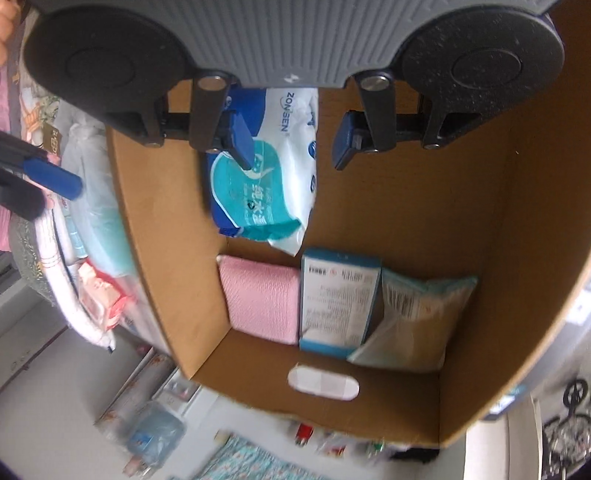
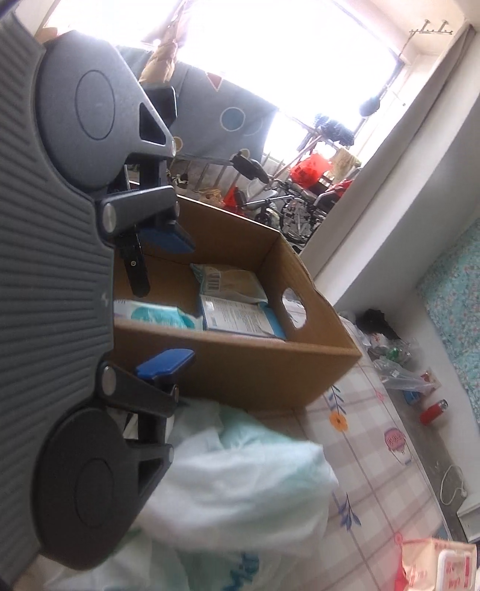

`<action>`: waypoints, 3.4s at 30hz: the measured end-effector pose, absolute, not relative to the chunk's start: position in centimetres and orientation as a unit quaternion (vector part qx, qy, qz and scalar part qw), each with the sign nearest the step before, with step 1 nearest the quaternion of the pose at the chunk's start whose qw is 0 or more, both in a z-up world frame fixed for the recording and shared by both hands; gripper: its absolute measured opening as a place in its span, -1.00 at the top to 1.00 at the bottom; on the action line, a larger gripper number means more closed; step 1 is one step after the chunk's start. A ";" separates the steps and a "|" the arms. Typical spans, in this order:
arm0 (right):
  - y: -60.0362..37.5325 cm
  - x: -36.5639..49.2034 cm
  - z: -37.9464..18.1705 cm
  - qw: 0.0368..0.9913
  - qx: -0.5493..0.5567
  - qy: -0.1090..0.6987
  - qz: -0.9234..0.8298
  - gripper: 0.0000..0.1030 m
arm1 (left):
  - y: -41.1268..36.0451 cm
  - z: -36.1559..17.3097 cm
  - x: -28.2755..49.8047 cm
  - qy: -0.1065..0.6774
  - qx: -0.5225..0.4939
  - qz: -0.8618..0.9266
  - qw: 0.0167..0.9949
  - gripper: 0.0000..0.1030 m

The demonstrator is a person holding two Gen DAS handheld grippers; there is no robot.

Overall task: Organize soft objects
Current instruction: 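Lower the wet-wipe pack into the box and open the left tool, then move the right tool over the bedsheet to the pink plush toy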

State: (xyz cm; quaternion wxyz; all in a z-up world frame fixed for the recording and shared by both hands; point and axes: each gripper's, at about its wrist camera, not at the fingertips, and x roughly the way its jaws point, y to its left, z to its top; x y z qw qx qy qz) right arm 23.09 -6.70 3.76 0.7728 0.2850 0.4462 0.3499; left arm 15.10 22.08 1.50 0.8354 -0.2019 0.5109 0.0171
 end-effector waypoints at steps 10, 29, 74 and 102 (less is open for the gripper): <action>-10.5 21.6 1.7 0.763 0.333 0.442 0.334 -0.13 | 18.1 -0.5 17.2 0.555 -0.168 0.004 0.815 0.23; -12.1 20.6 -1.1 0.748 0.355 0.462 0.319 -0.14 | 17.3 -0.2 19.5 0.536 -0.155 0.035 0.829 -0.14; -34.5 16.0 4.0 0.880 0.303 0.330 0.160 -0.41 | -6.3 6.6 20.7 0.352 -0.108 -0.127 0.921 -0.52; -39.1 32.5 -0.4 0.866 0.252 0.415 0.123 -0.40 | -15.8 -1.6 26.8 0.429 -0.126 -0.214 0.869 0.14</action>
